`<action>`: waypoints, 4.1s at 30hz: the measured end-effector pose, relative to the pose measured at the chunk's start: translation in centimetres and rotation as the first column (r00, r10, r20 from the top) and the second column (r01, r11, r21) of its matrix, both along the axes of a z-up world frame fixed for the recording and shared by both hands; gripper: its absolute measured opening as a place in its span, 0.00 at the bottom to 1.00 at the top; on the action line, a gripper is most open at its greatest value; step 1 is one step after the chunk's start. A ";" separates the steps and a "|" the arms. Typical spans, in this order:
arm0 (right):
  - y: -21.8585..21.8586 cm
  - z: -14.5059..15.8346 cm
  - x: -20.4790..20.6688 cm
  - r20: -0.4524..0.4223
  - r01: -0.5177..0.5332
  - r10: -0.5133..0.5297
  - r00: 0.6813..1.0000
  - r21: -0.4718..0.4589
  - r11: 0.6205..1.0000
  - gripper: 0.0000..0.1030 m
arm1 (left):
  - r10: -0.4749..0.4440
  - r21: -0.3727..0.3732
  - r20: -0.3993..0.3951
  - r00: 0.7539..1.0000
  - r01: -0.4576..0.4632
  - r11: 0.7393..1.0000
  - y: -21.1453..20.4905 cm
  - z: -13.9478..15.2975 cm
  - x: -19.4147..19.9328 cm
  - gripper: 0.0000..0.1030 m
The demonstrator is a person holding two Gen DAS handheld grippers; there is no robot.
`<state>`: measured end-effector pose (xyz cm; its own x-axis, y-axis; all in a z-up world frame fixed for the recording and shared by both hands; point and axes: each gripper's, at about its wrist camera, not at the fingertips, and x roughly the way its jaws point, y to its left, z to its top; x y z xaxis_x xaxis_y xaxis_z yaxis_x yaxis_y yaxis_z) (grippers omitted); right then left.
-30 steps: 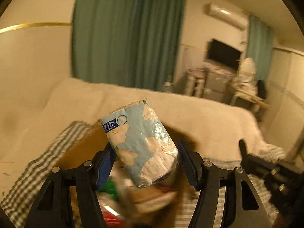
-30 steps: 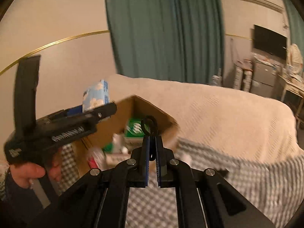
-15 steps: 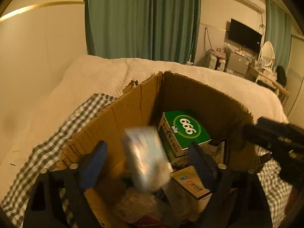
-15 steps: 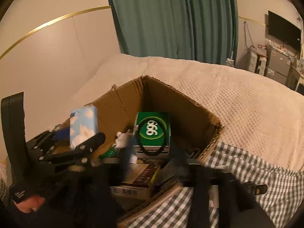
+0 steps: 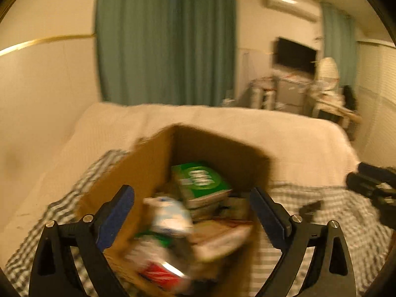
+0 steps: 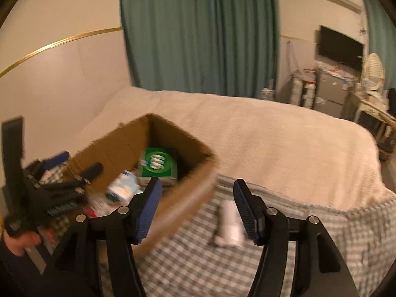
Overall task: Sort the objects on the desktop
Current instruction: 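Move both tools back over the remaining items, then grasp the white handheld device with left tool while right tool grasps black plastic case, then carry device and black case over the cardboard box and open both tools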
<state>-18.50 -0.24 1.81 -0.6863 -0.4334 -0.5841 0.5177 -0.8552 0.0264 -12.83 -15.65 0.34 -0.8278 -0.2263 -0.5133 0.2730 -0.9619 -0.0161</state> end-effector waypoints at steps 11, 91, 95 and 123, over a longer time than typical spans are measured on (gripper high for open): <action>13.2 -5.4 1.1 0.050 0.229 -0.231 0.972 0.055 0.972 0.66 | -0.136 0.143 0.143 0.980 0.115 0.983 12.3 -6.7 -3.9 0.99; -6.2 0.6 -3.7 0.183 -0.090 0.137 0.974 -0.246 0.965 0.76 | 0.103 0.157 -0.002 0.995 -0.102 0.982 -5.4 -1.1 -0.1 0.49; -8.9 -1.0 -6.2 0.232 -0.079 0.144 0.962 -0.266 0.961 0.81 | 0.145 0.118 0.049 0.988 -0.150 0.982 -6.5 -3.1 -1.0 0.80; 3.0 -5.7 3.2 0.086 0.235 -0.232 0.969 -0.027 0.972 0.99 | 0.067 0.023 0.053 0.996 -0.068 0.997 3.9 -3.5 2.0 1.00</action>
